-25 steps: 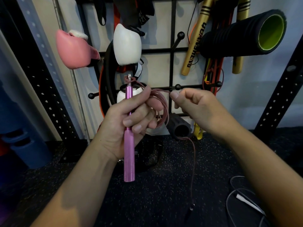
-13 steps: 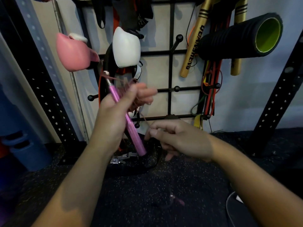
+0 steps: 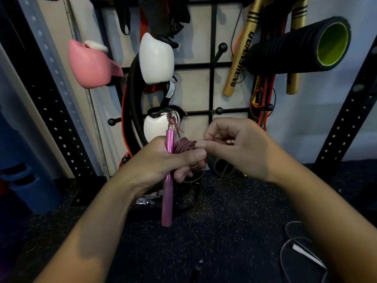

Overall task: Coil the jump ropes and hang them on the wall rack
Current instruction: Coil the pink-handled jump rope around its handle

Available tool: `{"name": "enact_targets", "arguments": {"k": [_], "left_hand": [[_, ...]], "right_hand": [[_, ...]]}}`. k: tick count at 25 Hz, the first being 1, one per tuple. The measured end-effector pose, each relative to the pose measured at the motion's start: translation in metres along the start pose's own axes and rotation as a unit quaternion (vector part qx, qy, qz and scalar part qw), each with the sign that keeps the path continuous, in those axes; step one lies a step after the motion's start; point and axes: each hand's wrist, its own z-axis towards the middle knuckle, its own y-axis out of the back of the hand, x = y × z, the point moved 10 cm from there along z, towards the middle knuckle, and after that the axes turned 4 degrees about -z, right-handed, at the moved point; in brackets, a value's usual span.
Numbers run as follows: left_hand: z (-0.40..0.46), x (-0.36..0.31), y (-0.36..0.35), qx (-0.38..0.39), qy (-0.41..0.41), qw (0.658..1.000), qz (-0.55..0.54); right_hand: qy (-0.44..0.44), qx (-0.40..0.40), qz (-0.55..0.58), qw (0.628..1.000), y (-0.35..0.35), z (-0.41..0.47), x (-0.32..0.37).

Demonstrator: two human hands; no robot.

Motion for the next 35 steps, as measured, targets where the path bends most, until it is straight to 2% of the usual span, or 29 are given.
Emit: {"name": "enact_targets", "arguments": {"k": [4, 8, 13, 18, 20, 22, 25, 27, 29, 30, 31, 32, 33, 34, 35], "left_hand": [[-0.001, 0.003, 0.004, -0.022, -0.002, 0.999, -0.023], [-0.001, 0.004, 0.005, -0.036, -0.006, 0.995, -0.098], [-0.003, 0.002, -0.001, 0.005, -0.003, 0.978, -0.208], [-0.008, -0.002, -0.007, 0.074, -0.009, 0.95, -0.305], [-0.008, -0.001, -0.009, 0.097, 0.003, 0.938, -0.333], [-0.009, -0.003, -0.017, 0.143, 0.019, 0.908, -0.394], [-0.013, -0.022, -0.033, 0.221, 0.002, 0.817, -0.532], [-0.009, -0.036, -0.021, 0.176, -0.055, 0.77, -0.611], [-0.002, -0.036, 0.015, 0.033, -0.121, 0.747, -0.652], [-0.003, -0.028, 0.038, -0.067, -0.14, 0.767, -0.622], [-0.008, -0.02, 0.059, -0.17, -0.147, 0.811, -0.54], [-0.013, -0.015, 0.074, -0.25, -0.136, 0.869, -0.406], [-0.018, -0.013, 0.08, -0.294, -0.114, 0.918, -0.239], [-0.018, -0.014, 0.077, -0.295, -0.09, 0.949, -0.063], [-0.015, -0.012, 0.065, -0.263, -0.064, 0.96, 0.079]], "right_hand": [[-0.006, 0.038, 0.058, 0.998, -0.013, 0.001, -0.01], [0.008, 0.067, 0.026, 0.997, -0.024, 0.0, -0.011], [0.078, 0.005, -0.013, 0.997, -0.008, -0.001, 0.0], [-0.024, -0.005, 0.106, 0.994, -0.002, -0.004, -0.041], [-0.036, -0.009, 0.141, 0.989, -0.004, -0.003, -0.049], [-0.02, -0.013, 0.102, 0.994, -0.006, -0.002, -0.046], [-0.002, 0.024, 0.06, 0.998, -0.026, -0.003, -0.044], [-0.02, 0.06, 0.015, 0.998, -0.046, -0.006, -0.053], [-0.046, 0.111, -0.036, 0.992, -0.066, -0.013, -0.058], [-0.048, 0.141, -0.052, 0.988, -0.074, -0.017, -0.054], [-0.037, 0.171, -0.076, 0.982, -0.079, -0.021, -0.046], [-0.019, 0.194, -0.113, 0.974, -0.082, -0.024, -0.036], [0.006, 0.207, -0.148, 0.967, -0.081, -0.026, -0.023], [0.034, 0.206, -0.174, 0.962, -0.078, -0.025, -0.009], [0.059, 0.19, -0.188, 0.962, -0.071, -0.022, 0.005]]}}
